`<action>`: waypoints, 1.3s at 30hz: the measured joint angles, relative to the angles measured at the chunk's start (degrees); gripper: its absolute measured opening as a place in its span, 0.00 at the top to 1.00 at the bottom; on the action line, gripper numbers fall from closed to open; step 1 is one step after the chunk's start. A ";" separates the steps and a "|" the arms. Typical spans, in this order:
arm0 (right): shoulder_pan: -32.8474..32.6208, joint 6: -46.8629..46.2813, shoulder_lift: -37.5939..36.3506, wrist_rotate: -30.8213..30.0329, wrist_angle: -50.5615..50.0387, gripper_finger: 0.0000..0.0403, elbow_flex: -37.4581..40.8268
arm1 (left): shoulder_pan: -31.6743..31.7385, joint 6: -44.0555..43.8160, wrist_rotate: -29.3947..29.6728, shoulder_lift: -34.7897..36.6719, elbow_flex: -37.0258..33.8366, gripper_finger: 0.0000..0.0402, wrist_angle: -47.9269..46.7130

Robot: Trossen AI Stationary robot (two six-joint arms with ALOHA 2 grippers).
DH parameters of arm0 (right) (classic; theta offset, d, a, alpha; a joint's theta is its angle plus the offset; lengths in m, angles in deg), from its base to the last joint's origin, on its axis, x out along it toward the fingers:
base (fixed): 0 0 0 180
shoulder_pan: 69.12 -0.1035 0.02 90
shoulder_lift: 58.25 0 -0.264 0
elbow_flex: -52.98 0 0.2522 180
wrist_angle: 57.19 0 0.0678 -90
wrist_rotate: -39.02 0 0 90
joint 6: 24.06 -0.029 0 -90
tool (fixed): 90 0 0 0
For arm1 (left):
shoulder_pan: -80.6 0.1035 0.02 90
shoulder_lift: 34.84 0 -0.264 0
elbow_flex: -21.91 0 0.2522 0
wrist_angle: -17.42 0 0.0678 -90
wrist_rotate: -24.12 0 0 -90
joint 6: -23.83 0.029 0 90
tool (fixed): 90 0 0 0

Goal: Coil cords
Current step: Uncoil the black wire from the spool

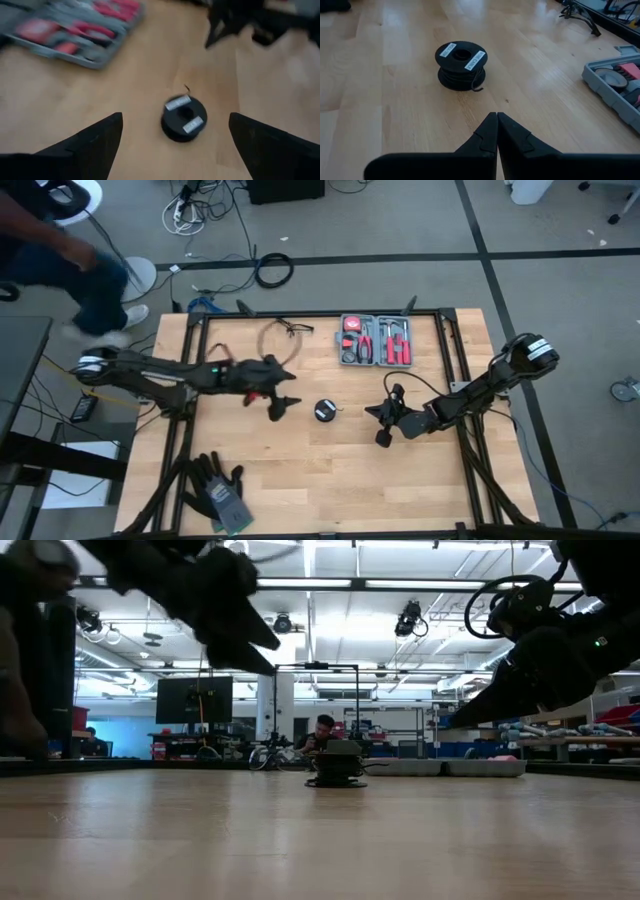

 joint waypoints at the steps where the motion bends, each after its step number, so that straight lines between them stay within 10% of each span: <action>1: 0.00 0.01 0.00 0.00 -0.01 0.98 0.00 | 0.33 0.95 -1.84 -2.75 1.86 0.09 -0.84; 17: 0.00 0.02 0.00 0.01 1.31 0.99 0.00 | 1.46 10.62 -6.78 -37.28 29.93 0.09 -18.90; 39: 0.02 -0.08 0.00 0.04 3.80 0.98 0.00 | 2.21 10.99 -5.01 -36.98 33.85 0.09 -19.65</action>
